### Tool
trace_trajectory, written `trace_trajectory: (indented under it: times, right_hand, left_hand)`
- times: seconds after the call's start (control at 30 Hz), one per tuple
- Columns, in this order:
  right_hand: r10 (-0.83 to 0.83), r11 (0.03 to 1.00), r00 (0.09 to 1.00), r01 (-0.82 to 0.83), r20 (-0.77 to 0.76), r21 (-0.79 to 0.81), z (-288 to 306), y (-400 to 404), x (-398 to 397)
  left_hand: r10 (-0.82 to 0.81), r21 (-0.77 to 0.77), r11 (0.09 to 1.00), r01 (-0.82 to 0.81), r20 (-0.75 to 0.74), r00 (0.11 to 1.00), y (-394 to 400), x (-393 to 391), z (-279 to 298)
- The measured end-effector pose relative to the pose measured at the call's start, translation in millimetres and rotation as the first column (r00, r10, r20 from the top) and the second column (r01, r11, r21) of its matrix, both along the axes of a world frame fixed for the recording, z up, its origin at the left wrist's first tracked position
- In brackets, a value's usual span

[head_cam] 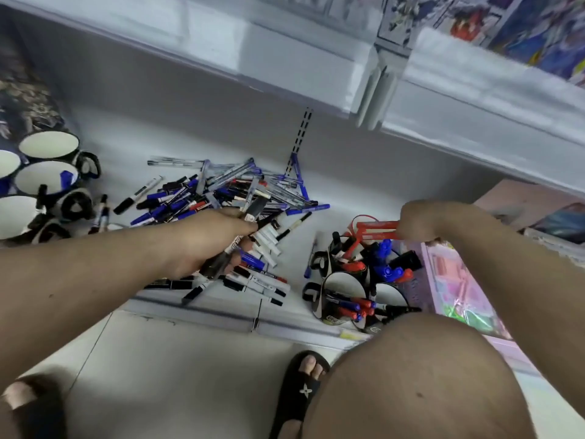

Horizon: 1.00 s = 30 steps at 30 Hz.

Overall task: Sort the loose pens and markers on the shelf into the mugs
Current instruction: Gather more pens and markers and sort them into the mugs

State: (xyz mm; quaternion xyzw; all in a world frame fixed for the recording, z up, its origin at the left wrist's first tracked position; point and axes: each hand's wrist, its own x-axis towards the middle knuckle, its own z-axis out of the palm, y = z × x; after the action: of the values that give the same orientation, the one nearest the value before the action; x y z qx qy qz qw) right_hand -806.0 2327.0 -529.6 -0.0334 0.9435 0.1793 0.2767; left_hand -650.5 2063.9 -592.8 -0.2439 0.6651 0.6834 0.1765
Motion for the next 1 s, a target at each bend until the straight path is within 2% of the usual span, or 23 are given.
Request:
trace_trajectory:
  times: [0.1, 0.17, 0.23, 0.33, 0.37, 0.4, 0.47, 0.57, 0.67, 0.8, 0.9, 1.0]
  right_hand:
    - [0.084, 0.988, 0.993, -0.094, 0.083, 0.123, -9.2, 1.8, -3.3]
    - [0.141, 0.966, 0.971, -0.178, 0.191, 0.19, -16.8, -3.5, -2.6]
    - [0.127, 0.983, 0.957, -0.156, 0.261, 0.094, -18.1, -19.6, 2.8]
    - [0.152, 0.97, 0.958, -0.097, 0.242, -0.225, -12.4, -47.7, 30.1]
    - [0.192, 0.959, 0.947, -0.127, 0.256, -0.252, -24.7, -50.9, 29.8]
    - [0.253, 0.957, 0.935, -0.204, 0.249, -0.207, -46.4, -43.5, 15.0]
    - [0.128, 0.989, 0.955, -0.102, 0.266, -0.111, -86.0, -22.9, -7.7]
    - [0.196, 0.977, 0.98, -0.194, 0.02, -0.09, -119.5, -14.5, -22.3]
    - [0.255, 0.954, 0.966, -0.259, -0.048, -0.151, -125.1, -12.2, -11.9]
    - [0.26, 0.959, 0.966, -0.256, 0.019, -0.121, -132.4, -5.3, -9.6]
    - [0.259, 0.959, 0.964, -0.25, 0.054, -0.132, -110.1, -13.3, -8.1]
    - [0.326, 0.915, 0.945, -0.32, -0.017, -0.245, -77.0, -42.1, -0.1]
  left_hand:
    - [-0.023, 0.014, 1.0, 0.023, -0.037, 0.999, 11.2, -9.3, 1.5]
    - [-0.049, 0.028, 0.998, 0.05, -0.06, 0.997, 22.0, -14.6, 3.8]
    - [-0.07, 0.042, 0.996, 0.074, -0.079, 0.994, 30.6, -19.0, 5.7]
    - [-0.098, 0.019, 0.995, 0.1, -0.102, 0.99, 34.8, -21.8, 4.6]
    - [-0.103, 0.004, 0.995, 0.104, -0.105, 0.989, 33.8, -21.5, 4.0]
    - [-0.109, -0.015, 0.994, 0.108, -0.108, 0.988, 31.4, -20.7, 3.5]
    - [-0.119, -0.063, 0.992, 0.113, -0.104, 0.987, 23.9, -17.7, 2.8]
    - [-0.101, -0.105, 0.99, 0.092, -0.079, 0.992, 8.7, -10.9, -1.0]
    - [-0.079, -0.132, 0.989, 0.073, -0.042, 0.996, -5.3, -1.1, -4.8]
    - [-0.077, -0.153, 0.985, 0.078, 0.013, 0.997, -17.8, 13.0, -10.5]
    - [-0.045, -0.153, 0.987, 0.049, 0.033, 0.998, -25.7, 18.8, -10.7]
    - [0.06, -0.032, 0.998, -0.058, 0.078, 0.995, -31.5, 22.0, -6.1]
